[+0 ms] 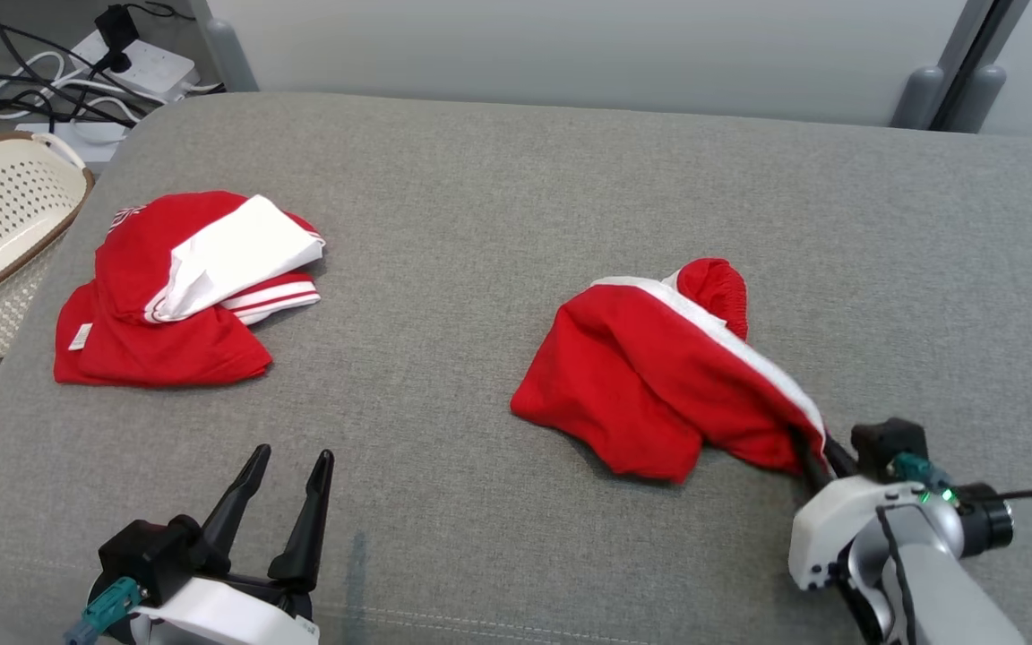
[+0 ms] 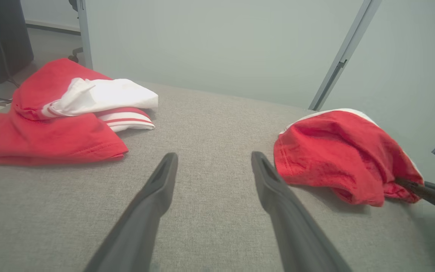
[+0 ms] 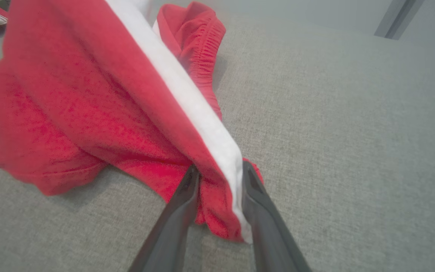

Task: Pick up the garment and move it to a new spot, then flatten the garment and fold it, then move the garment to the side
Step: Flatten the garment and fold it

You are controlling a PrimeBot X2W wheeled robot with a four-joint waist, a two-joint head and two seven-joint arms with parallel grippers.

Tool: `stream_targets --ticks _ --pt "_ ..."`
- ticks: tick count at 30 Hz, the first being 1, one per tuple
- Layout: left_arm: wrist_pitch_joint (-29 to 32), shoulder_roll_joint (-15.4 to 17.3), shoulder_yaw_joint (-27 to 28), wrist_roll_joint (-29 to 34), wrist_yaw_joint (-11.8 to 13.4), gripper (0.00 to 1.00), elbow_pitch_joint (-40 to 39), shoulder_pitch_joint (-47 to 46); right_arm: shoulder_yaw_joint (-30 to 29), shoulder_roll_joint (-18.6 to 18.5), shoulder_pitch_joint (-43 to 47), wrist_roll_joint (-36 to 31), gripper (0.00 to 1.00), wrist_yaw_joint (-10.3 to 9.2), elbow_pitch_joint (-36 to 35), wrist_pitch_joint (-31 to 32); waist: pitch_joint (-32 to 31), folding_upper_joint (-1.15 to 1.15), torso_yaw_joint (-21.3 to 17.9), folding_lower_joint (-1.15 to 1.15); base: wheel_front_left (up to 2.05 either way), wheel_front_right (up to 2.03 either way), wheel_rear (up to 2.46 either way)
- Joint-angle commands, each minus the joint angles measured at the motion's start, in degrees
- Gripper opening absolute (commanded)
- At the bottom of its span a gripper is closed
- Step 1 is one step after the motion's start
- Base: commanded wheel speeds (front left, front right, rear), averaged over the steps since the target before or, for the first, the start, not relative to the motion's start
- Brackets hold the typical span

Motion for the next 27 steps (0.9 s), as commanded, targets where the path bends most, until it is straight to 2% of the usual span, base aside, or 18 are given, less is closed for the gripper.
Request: stream_targets --ticks 1,4,5,10,13,15,16,17,22,27 --pt "-0.32 1.64 1.45 -0.63 0.01 1.00 -1.69 -3.39 -1.15 0.10 -4.19 -2.89 0.00 0.07 -0.42 -0.77 0.75 0.00 0.94 0.00 0.00 0.00 0.00" --pt "-0.32 2.10 1.08 -1.17 0.01 1.00 -2.05 -3.86 -7.68 -0.56 -8.36 -8.41 0.00 0.07 -2.08 -2.08 1.26 0.00 1.35 0.00 0.00 0.00 0.00" --pt "-0.32 2.10 1.08 -1.17 0.01 1.00 -2.05 -3.86 -7.68 -0.56 -8.36 -8.41 0.00 0.07 -2.08 -2.08 1.26 0.00 1.35 0.00 0.00 0.00 0.00" --pt "-0.32 2.26 0.36 -1.20 0.01 1.00 -2.66 -4.90 -16.67 -1.01 -10.79 -17.23 0.00 0.07 -7.83 -2.81 1.49 0.00 1.37 0.00 0.00 0.00 0.00" --pt "-0.32 2.21 -0.49 -1.05 0.01 1.00 -2.84 -5.38 -18.59 -0.72 -8.80 -20.08 0.00 0.07 -8.70 -2.83 1.63 0.00 0.46 0.00 0.00 0.00 0.00" --pt "-0.32 2.33 -1.49 -1.10 0.01 1.00 -2.76 -5.90 -17.95 -0.35 -7.04 -19.33 0.00 0.07 -6.52 -1.92 1.90 0.00 -0.33 0.00 0.00 0.00 0.00" --pt "-0.32 2.59 -2.25 -1.02 0.01 1.00 -2.76 -6.33 -17.60 -0.21 -6.39 -18.53 0.36 0.07 -5.24 -1.24 2.06 0.00 -0.82 0.00 0.00 0.00 0.00" --pt "-0.32 2.80 -2.91 -1.14 0.01 1.00 -2.69 -6.79 -17.10 -0.10 -5.98 -17.78 1.00 0.07 -4.34 -1.08 2.23 0.00 -1.36 0.00 0.00 0.00 0.00" --pt "-0.32 5.34 -8.21 -2.55 0.01 1.00 -2.26 -11.04 -14.05 0.07 -4.43 -12.66 1.00 0.07 -3.36 -1.98 2.93 0.00 -4.62 0.00 0.00 0.00 0.00" --pt "-0.32 9.12 -15.66 -7.34 0.01 1.00 0.80 -18.78 -8.11 0.09 -1.50 -7.03 1.00 0.07 -9.20 -2.92 4.08 0.00 -9.57 0.00 0.00 0.00 0.00"
